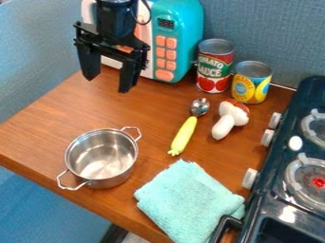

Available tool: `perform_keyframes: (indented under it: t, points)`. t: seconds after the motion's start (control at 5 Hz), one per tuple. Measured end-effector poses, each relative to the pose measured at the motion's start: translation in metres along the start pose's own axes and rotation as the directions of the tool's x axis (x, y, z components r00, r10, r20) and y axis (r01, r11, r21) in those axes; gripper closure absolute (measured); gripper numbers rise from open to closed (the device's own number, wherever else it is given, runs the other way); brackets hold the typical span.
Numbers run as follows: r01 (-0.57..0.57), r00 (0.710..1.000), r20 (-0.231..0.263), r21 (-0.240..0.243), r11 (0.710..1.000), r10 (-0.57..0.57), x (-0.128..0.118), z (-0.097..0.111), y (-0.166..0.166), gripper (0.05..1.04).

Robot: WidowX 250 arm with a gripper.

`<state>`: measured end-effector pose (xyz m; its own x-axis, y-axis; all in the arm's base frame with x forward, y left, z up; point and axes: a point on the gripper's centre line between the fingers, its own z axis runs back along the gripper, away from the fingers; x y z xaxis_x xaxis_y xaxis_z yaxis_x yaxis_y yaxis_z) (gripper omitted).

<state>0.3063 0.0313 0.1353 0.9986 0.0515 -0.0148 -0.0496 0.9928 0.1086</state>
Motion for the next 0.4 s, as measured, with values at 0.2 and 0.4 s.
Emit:
perform_keyframes:
  t: [0.2,0.4]
  points:
    - [0.002,1.000,-0.030,-0.005,1.000,-0.002,-0.003,-0.011,-0.002,0.083]
    - [0.008,1.000,-0.024,-0.044,0.999,-0.009,-0.028,-0.020,-0.015,0.083]
